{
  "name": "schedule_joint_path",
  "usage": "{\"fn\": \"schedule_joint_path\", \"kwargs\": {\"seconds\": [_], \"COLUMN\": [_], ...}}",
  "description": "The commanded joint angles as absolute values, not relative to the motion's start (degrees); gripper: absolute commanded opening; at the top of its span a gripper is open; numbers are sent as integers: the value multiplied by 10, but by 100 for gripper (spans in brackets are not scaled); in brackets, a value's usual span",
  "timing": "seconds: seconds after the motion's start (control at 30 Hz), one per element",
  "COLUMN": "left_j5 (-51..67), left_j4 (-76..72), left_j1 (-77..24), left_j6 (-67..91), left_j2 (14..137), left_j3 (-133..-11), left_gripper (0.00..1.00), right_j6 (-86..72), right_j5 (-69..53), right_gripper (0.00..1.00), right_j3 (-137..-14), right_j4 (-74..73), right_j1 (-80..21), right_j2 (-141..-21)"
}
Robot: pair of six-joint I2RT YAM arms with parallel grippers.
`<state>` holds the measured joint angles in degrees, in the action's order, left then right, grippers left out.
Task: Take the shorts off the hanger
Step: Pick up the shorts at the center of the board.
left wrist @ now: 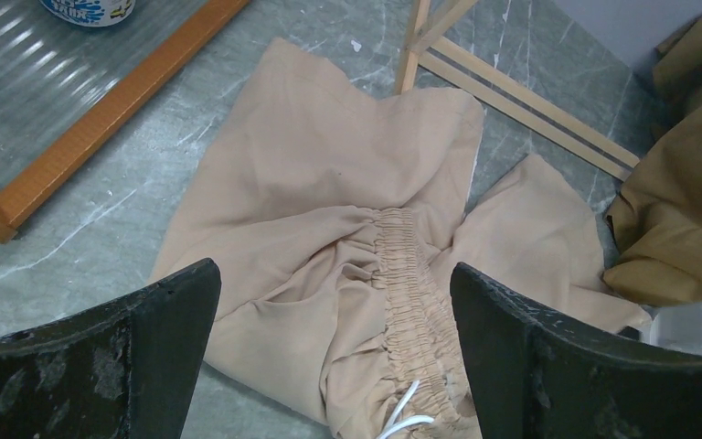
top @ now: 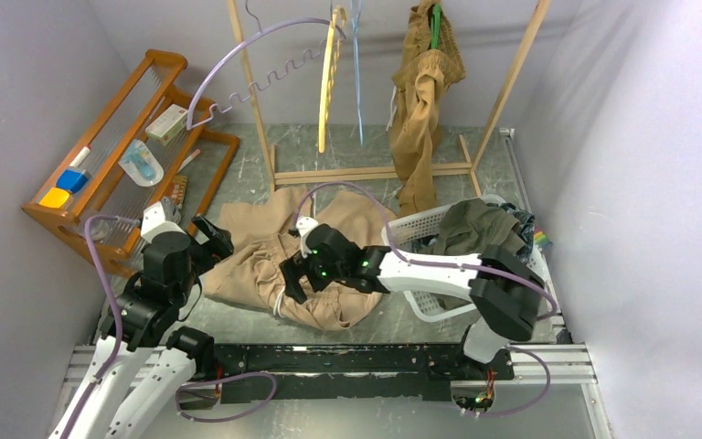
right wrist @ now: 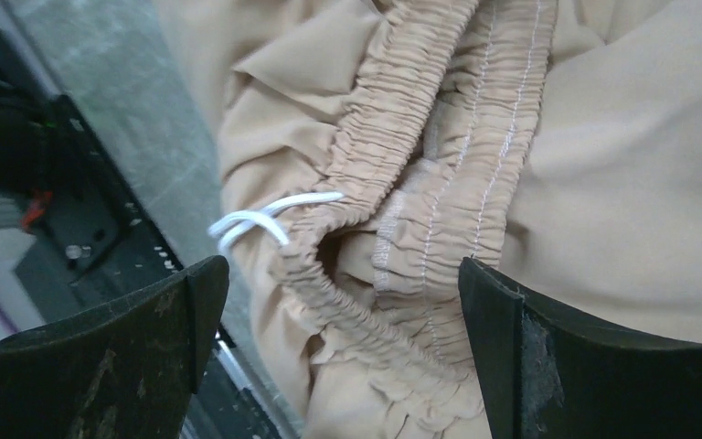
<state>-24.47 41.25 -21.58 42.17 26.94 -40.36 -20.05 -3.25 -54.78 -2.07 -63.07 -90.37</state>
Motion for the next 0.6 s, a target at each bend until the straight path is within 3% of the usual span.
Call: {"fn": "schedule_joint_path", "kwargs": {"seconds": [0.0,0.2,0.37,0.43,0.57], "left_j5": [-258,-253,-252,-255,-258], "left_j4": [399,406,407,408,408], "left_j1": [-214,-214,-214,-214,-214], "left_j6": [411,409,408,409,411], "left_j2": [272,290,293,289,282], "left_j3": [-401,-410,-410,-410,-408], "left_gripper": [100,100,99,99,99], "right_j6": [-175,-168,-155,-157,-181], "right_j5": [5,148,171,197,216], "right_gripper": [100,100,99,89,56], "right_j3": [-594,-635,-640,-640,-623], "right_j4": [-62,-141,-162,-168,-153], "right_j1": [-636,-654,-687,-706,-721], "right_j2": [-970,-1061,-1107,-1124,-1115]}}
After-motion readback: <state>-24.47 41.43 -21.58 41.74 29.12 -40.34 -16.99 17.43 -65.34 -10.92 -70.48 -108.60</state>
